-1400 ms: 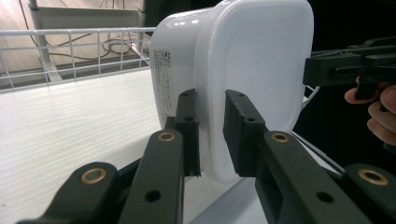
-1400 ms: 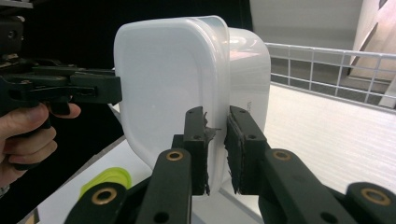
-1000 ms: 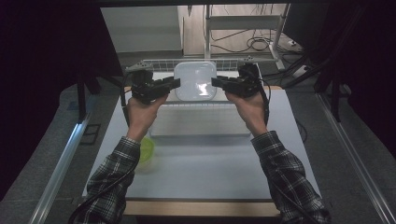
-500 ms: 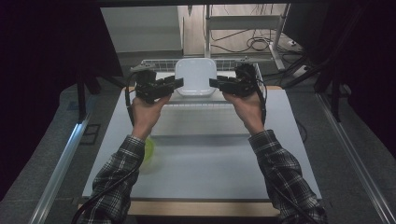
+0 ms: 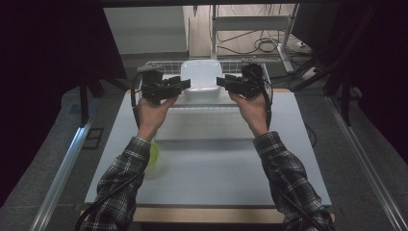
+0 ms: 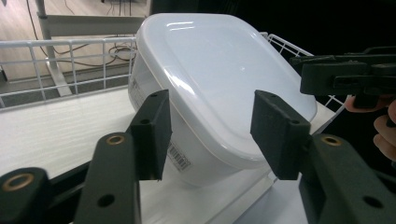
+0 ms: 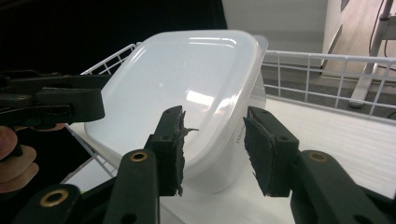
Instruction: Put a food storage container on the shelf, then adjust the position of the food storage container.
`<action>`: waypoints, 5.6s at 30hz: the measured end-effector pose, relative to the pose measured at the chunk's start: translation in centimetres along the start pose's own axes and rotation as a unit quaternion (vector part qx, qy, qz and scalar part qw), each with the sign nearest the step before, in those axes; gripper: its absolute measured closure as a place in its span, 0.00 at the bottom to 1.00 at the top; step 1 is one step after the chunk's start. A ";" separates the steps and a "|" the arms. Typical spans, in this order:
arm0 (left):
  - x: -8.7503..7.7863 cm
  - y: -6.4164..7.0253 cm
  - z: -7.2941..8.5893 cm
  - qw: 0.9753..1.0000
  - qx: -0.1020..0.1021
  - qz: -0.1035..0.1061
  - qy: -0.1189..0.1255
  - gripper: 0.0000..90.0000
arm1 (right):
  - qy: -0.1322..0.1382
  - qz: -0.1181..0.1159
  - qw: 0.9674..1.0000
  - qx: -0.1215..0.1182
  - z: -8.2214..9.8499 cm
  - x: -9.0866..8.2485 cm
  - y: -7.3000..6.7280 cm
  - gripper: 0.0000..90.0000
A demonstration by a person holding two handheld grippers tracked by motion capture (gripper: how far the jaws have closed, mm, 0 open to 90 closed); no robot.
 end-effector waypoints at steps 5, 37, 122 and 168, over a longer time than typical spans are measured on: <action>0.4 -0.5 -0.2 1.000 0.004 -0.009 0.001 0.52 | 0.007 0.002 1.000 0.002 -0.2 0.3 0.1 0.65; -2.3 2.6 1.5 0.997 0.074 0.022 -0.005 0.17 | -0.002 -0.021 0.998 -0.059 2.6 -2.2 -0.8 0.34; -5.6 11.7 23.3 0.978 0.164 0.055 -0.116 0.03 | -0.143 0.008 0.983 -0.114 25.3 -7.9 3.4 0.00; -13.7 -6.2 23.6 0.974 0.013 -0.175 -0.140 1.00 | -0.180 0.008 0.976 -0.126 26.6 -6.8 3.9 0.04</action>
Point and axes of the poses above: each handheld gripper's, and its own axes: x roughly forward along the jaws, z roughly out of its underside, y roughly to its right, the point moved 6 cm from there along x, roughly forward along the jaws, and after that the axes turned 11 degrees about x, right-handed, at the moved point
